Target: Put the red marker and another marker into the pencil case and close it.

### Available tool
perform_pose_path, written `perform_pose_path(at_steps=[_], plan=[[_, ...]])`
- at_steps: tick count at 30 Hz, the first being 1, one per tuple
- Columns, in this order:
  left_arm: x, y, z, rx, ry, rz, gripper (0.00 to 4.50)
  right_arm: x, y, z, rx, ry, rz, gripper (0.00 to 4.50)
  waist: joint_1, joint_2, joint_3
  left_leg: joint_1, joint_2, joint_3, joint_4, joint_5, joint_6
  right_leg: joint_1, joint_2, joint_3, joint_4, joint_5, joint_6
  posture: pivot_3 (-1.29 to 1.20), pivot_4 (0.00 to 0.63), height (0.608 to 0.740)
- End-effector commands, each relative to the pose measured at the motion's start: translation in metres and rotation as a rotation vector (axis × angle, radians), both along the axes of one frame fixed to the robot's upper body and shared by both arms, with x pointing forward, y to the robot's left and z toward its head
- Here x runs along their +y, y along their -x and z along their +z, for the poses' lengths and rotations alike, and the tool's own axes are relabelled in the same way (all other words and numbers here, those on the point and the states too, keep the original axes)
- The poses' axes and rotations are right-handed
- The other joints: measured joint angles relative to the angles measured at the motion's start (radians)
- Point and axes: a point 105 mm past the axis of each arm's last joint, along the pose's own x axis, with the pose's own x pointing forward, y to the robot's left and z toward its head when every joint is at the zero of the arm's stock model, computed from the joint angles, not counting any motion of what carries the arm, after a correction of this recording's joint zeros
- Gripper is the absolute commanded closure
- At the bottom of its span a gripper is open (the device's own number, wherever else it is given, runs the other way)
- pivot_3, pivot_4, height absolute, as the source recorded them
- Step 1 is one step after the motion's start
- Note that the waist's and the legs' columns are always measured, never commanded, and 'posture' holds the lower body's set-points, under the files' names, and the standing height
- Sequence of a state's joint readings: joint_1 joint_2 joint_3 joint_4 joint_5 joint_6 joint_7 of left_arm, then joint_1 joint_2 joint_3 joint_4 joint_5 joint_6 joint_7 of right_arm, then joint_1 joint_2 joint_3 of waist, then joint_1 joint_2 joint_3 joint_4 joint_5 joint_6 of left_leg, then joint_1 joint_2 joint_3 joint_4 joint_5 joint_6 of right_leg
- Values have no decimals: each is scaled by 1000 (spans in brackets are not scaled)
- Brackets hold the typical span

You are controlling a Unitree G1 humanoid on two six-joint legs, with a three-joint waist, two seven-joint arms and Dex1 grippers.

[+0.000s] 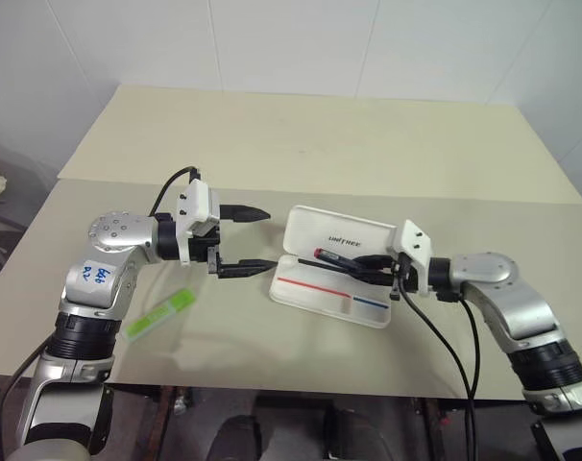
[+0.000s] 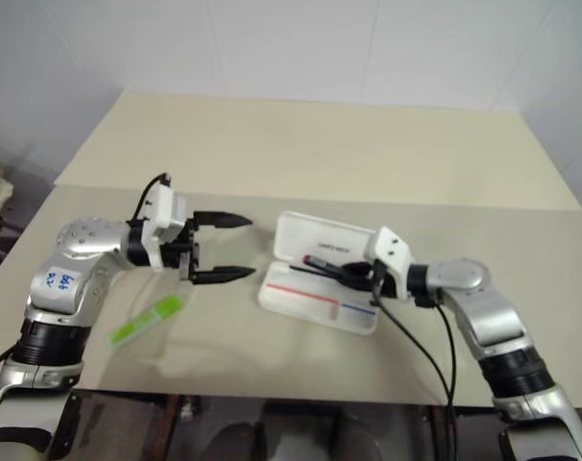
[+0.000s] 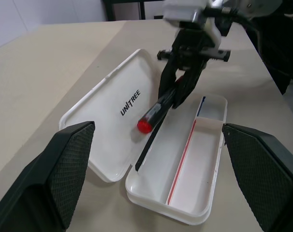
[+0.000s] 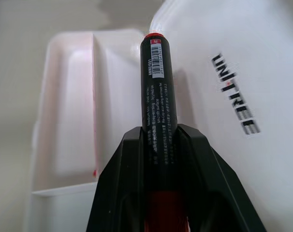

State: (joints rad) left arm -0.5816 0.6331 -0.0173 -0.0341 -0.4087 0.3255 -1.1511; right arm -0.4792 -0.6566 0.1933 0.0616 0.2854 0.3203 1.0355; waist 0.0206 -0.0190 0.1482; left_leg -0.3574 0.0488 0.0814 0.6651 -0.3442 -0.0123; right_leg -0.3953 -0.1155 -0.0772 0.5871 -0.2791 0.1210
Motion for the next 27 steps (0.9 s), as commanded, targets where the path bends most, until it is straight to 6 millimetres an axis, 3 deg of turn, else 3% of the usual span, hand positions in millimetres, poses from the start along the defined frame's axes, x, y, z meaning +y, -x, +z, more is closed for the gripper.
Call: perform_pose_path(at_steps=[1,6,7,12,16,23,27], plan=[[0,5,9,-52,5,-7,0,7,-3,2,-25,5,41,3885,1,1,0,0,0,0,0,0,0,0,0,0,0,0,0,0,150,740],[0,5,8,-51,2,0,0,11,-2,-7,-15,30,58,3885,1,1,0,0,0,0,1,0,0,0,0,0,0,0,0,0,150,740],[0,5,8,-51,2,1,0,11,-2,-7,-15,30,59,3151,1,1,0,0,0,0,1,0,-1,0,0,0,0,0,0,0,150,740],[1,7,8,-49,2,7,0,12,0,1,-24,-5,53,1714,-3,0,0,1,1,1,1,0,-1,1,0,0,1,0,0,0,150,740],[-1,8,6,-47,4,5,0,13,2,16,-55,-63,42,265,-8,0,0,2,1,1,1,0,-1,1,0,0,1,0,0,0,150,740],[0,10,3,-34,15,18,0,19,22,47,-65,-191,61,265,0,1,0,1,1,1,1,-2,-2,0,0,-1,2,0,0,0,150,740],[11,8,-3,-32,30,102,0,19,42,61,-48,-262,83,265,2,1,0,1,1,1,1,-4,-2,0,0,-1,1,0,0,0,150,740]])
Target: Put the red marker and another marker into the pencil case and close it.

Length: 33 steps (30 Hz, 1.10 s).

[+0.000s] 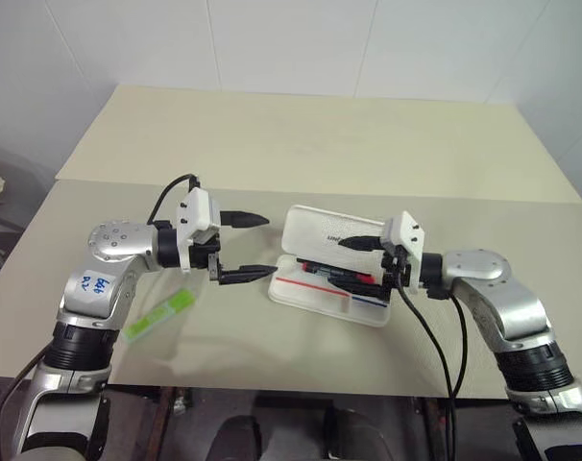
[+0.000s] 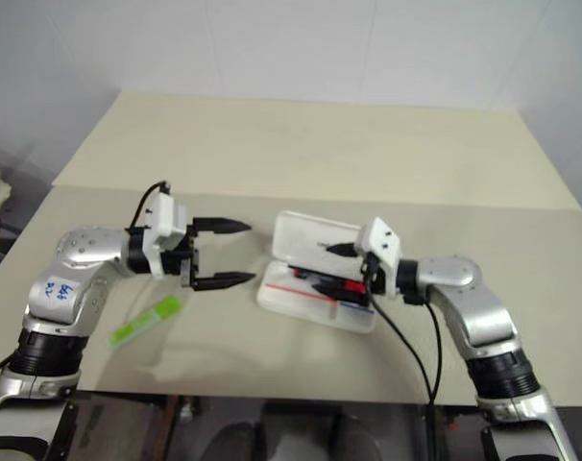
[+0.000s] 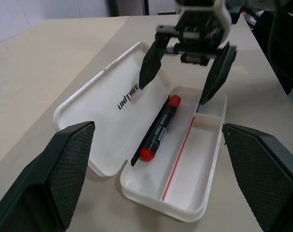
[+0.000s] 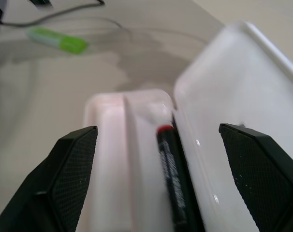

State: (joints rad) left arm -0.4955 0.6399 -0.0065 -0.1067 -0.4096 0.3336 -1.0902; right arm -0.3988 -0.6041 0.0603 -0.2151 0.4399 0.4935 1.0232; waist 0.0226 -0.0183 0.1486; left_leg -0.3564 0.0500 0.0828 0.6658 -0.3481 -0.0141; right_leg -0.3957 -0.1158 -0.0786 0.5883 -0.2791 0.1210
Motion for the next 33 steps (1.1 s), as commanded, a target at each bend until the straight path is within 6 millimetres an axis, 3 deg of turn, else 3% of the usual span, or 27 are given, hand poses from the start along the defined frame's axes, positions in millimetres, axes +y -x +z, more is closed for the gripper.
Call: perform_pose_path(at_steps=[1,8,12,20,29,33], plan=[[12,1,7,-41,29,76,0,-2,17,24,-29,-73,18,265,0,0,0,0,0,0,0,0,0,0,0,0,0,0,0,0,150,740],[57,11,-7,-14,17,287,0,-12,37,43,-28,-129,2,265,-2,0,0,1,1,1,0,-2,1,0,0,0,-1,0,0,0,150,740],[84,26,-17,10,9,420,0,-22,40,56,-59,-160,-27,265,-2,0,0,2,1,2,0,-3,2,0,-1,0,0,0,0,0,150,740],[130,66,-46,109,-77,556,0,-26,40,58,-74,-134,-16,265,0,0,0,3,3,7,0,-8,2,-1,0,0,-1,-1,-2,0,150,740],[155,72,-72,162,-137,618,0,-17,40,59,-115,-117,25,265,-2,0,0,5,5,11,0,-11,3,-3,-1,-4,1,-4,-8,0,150,740],[156,71,-79,179,-158,614,0,-13,59,55,-136,-54,160,265,0,0,0,5,7,12,1,-14,2,-3,-1,-11,1,-4,-8,0,150,740]])
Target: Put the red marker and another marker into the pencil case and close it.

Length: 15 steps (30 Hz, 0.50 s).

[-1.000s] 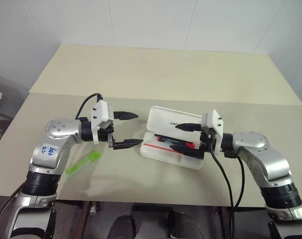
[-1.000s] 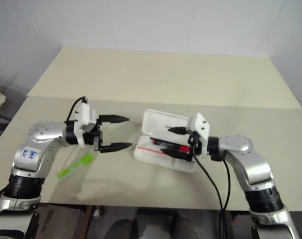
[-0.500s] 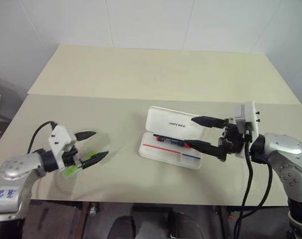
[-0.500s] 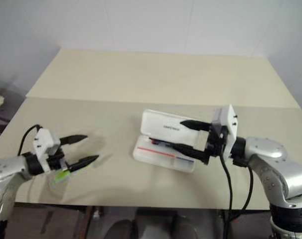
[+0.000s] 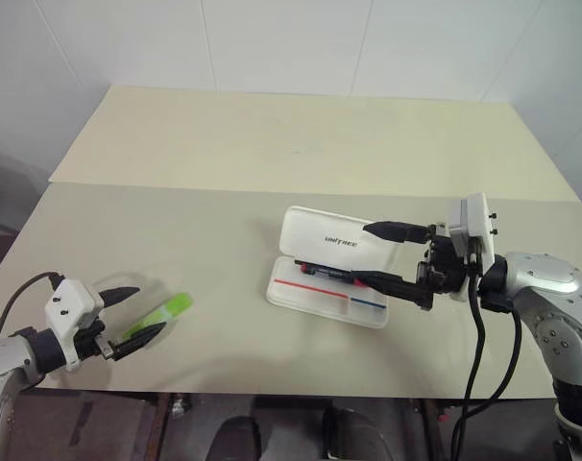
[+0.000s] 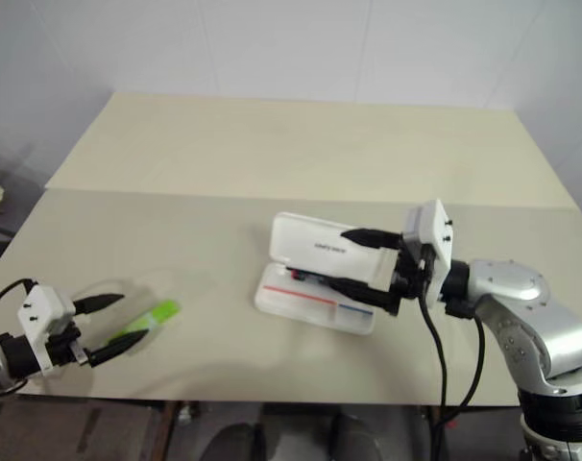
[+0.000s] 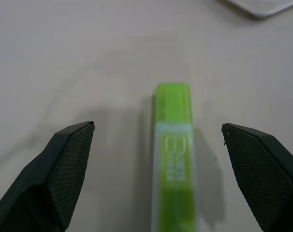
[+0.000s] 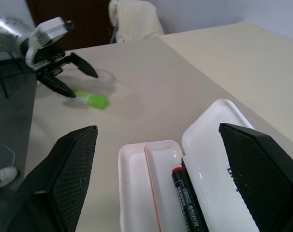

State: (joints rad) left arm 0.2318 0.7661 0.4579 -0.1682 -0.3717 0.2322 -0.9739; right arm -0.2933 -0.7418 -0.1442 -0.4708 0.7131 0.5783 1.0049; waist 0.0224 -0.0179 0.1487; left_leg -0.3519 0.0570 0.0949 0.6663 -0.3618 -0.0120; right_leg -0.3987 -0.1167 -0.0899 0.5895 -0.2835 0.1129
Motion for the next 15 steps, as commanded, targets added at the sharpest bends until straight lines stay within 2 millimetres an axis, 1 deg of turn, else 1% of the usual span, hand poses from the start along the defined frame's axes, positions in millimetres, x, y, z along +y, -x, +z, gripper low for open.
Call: perform_pose_path(at_steps=[1,2,6,8,11,15], plan=[[3,-2,0,-9,-34,-9,0,6,20,5,-53,43,127,265,-1,0,0,0,1,0,0,-1,0,0,0,-2,0,0,0,0,150,740],[3,-3,-1,-7,-33,-7,0,6,22,6,-50,45,143,265,-1,0,0,0,2,1,0,-2,0,0,0,-4,0,0,0,0,150,740],[4,-6,-10,16,-44,-9,0,5,29,-2,-62,139,208,265,-1,0,0,0,5,3,2,-4,-2,0,0,-15,0,0,-1,0,150,740],[5,-7,-13,29,-51,-4,0,3,28,-2,-85,151,212,265,-1,0,0,0,6,3,2,-4,-2,0,0,-16,0,-1,-1,0,150,740],[6,-7,-18,47,-57,5,0,2,23,5,-153,147,202,265,-2,0,0,1,7,5,2,-4,-3,0,0,-17,0,-1,-2,0,150,740],[8,-5,-26,78,-66,9,0,0,22,5,-190,171,209,265,-1,0,0,2,8,8,4,-4,-3,0,0,-17,0,-1,-2,0,150,740]])
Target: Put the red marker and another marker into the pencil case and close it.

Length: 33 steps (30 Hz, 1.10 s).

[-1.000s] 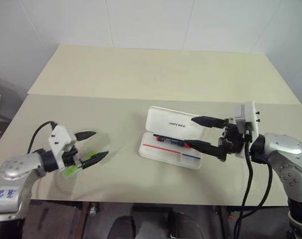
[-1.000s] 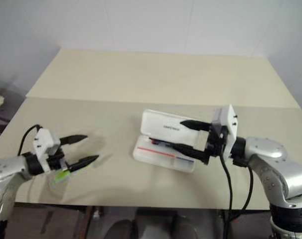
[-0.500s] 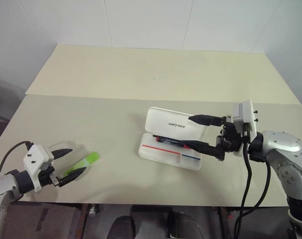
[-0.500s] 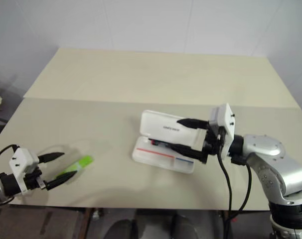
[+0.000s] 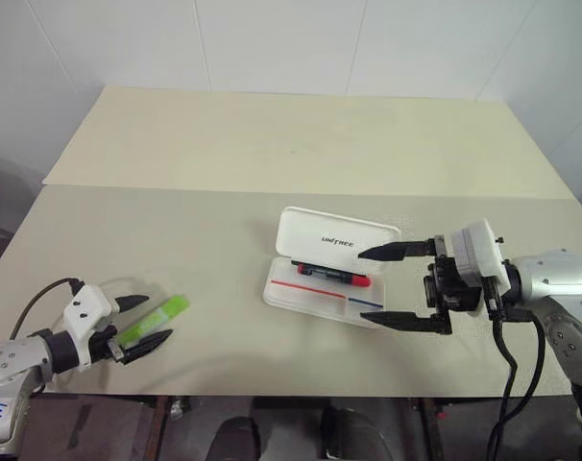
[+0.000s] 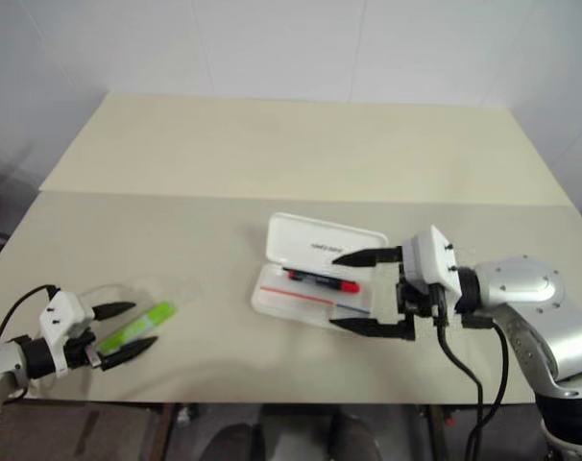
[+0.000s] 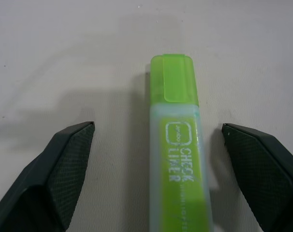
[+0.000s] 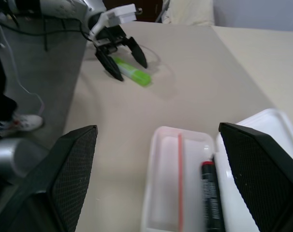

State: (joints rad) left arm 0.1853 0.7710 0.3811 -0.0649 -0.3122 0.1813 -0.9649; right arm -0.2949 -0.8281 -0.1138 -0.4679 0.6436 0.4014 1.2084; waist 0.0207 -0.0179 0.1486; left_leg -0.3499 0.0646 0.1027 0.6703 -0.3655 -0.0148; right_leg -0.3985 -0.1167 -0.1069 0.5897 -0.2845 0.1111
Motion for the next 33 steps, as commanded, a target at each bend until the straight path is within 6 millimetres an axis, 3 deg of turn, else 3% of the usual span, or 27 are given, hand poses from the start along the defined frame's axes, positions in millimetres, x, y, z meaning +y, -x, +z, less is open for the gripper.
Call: perform_pose_path(at_steps=[1,4,13,17,22,29,33], plan=[[5,4,-9,43,-34,9,0,0,4,3,-48,15,30,265,0,0,0,0,0,0,0,0,0,0,0,0,0,0,0,0,150,740],[5,4,-14,65,-35,13,602,1,6,1,-41,22,41,234,1,1,-1,1,0,1,0,0,0,0,0,0,1,0,0,0,150,740],[0,1,-18,79,-34,-18,3387,0,5,-1,-43,27,29,234,2,3,-1,12,2,4,-3,0,-1,6,-1,1,2,-1,-3,0,150,740],[-12,-4,-13,52,4,-51,3387,-2,2,-2,-46,30,8,234,3,4,-1,14,2,4,-4,1,-2,6,-1,1,4,-1,-4,0,150,740],[-29,-21,13,-58,32,-116,3387,-7,-3,-5,-50,30,-37,234,8,3,-2,13,1,4,-3,1,-2,6,-2,0,3,-1,-5,0,150,740],[-72,-48,63,-197,11,-347,3387,-24,-10,-13,-31,25,-144,234,3,2,-2,11,1,7,-3,-2,-3,4,-1,-3,3,-1,-5,0,150,740],[-91,-54,75,-211,-15,-474,3387,-30,-10,-17,-24,29,-183,234,2,2,-2,11,1,10,-4,-4,-3,2,-1,-6,3,-1,-4,0,150,740]])
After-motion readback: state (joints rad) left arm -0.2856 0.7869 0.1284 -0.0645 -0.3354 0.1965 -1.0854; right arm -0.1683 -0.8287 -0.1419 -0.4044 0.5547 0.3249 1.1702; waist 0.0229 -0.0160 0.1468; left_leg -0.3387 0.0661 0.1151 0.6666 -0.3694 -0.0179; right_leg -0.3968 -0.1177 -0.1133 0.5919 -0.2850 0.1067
